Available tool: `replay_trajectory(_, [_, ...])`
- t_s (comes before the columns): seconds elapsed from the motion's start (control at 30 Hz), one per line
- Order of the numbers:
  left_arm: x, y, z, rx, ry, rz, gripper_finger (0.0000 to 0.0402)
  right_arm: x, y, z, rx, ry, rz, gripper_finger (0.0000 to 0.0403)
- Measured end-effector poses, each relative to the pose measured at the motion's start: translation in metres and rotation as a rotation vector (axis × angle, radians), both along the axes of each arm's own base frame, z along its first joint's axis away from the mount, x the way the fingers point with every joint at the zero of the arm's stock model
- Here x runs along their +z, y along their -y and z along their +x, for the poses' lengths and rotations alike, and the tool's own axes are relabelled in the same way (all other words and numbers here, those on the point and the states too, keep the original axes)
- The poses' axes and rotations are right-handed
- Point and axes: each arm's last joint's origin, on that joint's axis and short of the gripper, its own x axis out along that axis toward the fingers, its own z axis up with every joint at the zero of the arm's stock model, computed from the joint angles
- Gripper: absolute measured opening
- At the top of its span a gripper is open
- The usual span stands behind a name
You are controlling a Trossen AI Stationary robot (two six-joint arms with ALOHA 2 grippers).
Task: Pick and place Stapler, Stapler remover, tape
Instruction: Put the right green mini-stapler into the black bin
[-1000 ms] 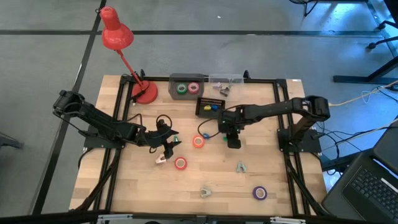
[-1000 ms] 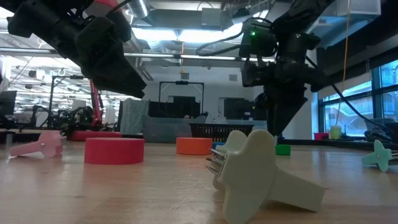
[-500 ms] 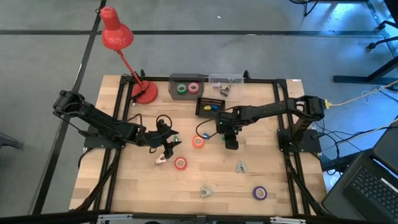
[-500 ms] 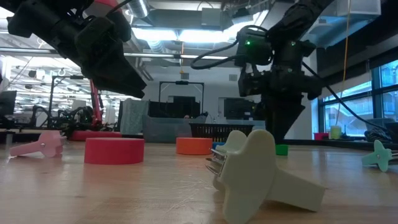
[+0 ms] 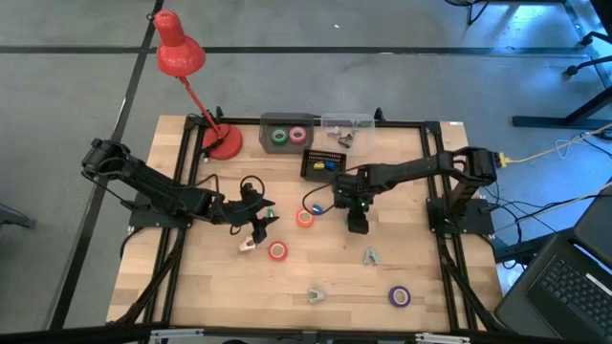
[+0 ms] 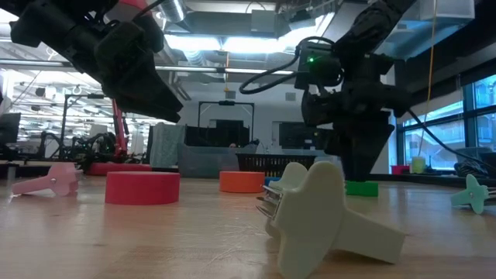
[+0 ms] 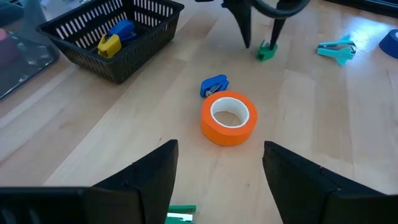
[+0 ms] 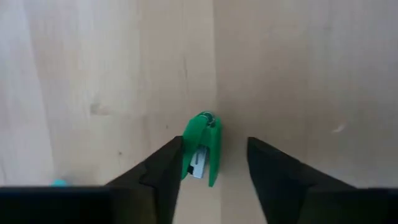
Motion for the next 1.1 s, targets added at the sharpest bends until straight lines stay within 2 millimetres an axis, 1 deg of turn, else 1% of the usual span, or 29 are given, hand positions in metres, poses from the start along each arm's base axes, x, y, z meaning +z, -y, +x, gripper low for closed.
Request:
replay_trajectory(0.17, [0.0,0.0,0.0,-0.003,0.0,-0.002,0.0226,-0.001,0.001,0.0,-0.009,-0.009,-0.004,0.0247])
replay_trajectory(0.3, [0.0,0.0,0.0,-0.003,-0.001,-0.002,0.0226,-0.001,0.0,-0.001,-0.021,-0.018,0.02,0.0269])
replay_trajectory(0.4, [0.0,0.0,0.0,-0.002,0.0,-0.002,0.0226,0.0,0.0,-0.001,-0.023,-0.032,0.044,0.0268])
replay_trajectory(0.6, [0.0,0.0,0.0,-0.004,-0.001,-0.005,0.0226,0.002,-0.003,-0.001,-0.009,-0.028,0.138,0.025])
replay_trajectory(0.7, [0.0,0.0,0.0,-0.005,-0.001,-0.005,0.0226,0.002,-0.007,-0.001,-0.018,-0.035,0.14,0.0243])
replay_trajectory(0.8, [0.0,0.0,0.0,-0.005,-0.001,-0.006,0.0226,-0.002,-0.015,-0.002,-0.001,-0.039,0.096,0.0241])
replay_trajectory(1.0, [0.0,0.0,0.0,-0.006,-0.001,-0.004,0.0226,-0.008,-0.03,-0.006,0.001,-0.031,-0.065,0.024])
replay_trajectory(1.1, [0.0,0.0,0.0,-0.006,-0.001,-0.005,0.0226,-0.008,-0.033,-0.006,-0.031,-0.035,-0.122,0.0222])
